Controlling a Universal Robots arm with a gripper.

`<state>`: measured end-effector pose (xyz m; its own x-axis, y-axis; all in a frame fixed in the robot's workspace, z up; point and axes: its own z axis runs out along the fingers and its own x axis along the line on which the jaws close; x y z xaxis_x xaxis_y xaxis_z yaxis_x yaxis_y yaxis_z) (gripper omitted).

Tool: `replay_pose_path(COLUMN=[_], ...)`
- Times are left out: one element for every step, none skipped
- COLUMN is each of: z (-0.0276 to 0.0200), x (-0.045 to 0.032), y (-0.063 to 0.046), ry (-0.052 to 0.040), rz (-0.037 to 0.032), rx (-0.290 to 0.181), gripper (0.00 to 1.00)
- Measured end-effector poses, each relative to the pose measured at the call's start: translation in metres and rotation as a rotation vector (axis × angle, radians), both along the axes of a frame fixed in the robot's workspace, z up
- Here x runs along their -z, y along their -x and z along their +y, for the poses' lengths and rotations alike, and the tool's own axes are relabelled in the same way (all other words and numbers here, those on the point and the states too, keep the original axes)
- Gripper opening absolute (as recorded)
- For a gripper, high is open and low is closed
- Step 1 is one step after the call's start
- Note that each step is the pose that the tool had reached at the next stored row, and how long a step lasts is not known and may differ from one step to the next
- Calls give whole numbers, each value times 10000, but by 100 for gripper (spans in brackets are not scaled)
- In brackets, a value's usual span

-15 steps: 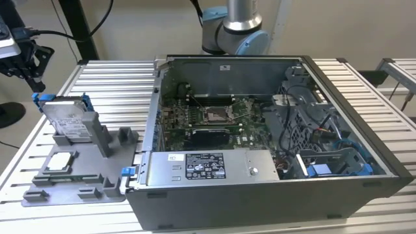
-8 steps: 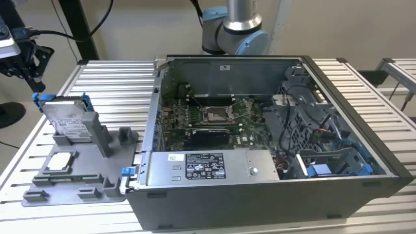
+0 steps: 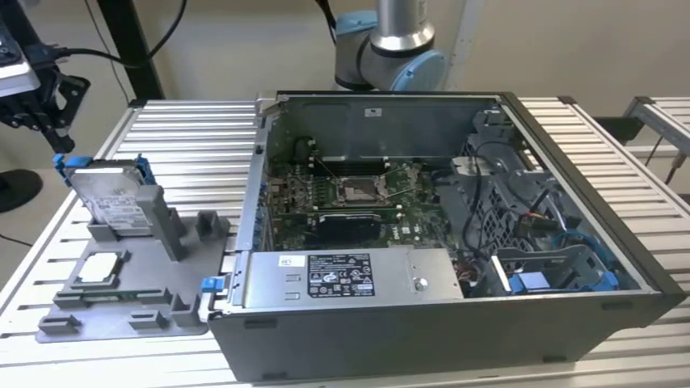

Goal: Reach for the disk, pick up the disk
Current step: 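Pick up the disk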

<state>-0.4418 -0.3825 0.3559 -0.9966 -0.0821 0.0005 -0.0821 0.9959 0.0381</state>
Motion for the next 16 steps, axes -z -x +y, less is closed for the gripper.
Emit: replay_pose_path(z=[0,0,0,0,0,0,0,0,-1,-1,0,0,0,0,0,0], x=[0,1,1,0,1,0,0,1,1,1,1,0,0,0,0,0], y=[0,0,0,0,0,0,0,0,-1,-1,0,-1,-1,0,0,0], ry=[0,0,0,0,0,1,0,0,1,0,1,1,0,1,1,1], rz=[-1,-2,-2,-1,-2,-2,-3,-3,-4,-4,-3,-3,-3,-3,-3,-4], rx=[-97,-197,-307,-413,-521,-634,-756,-879,-1003,-1131,-1261,-1393,-1533,-1678,-1806,-1964], gripper=[0,0,0,0,0,0,0,0,0,0,0,0,0,0,0,0])
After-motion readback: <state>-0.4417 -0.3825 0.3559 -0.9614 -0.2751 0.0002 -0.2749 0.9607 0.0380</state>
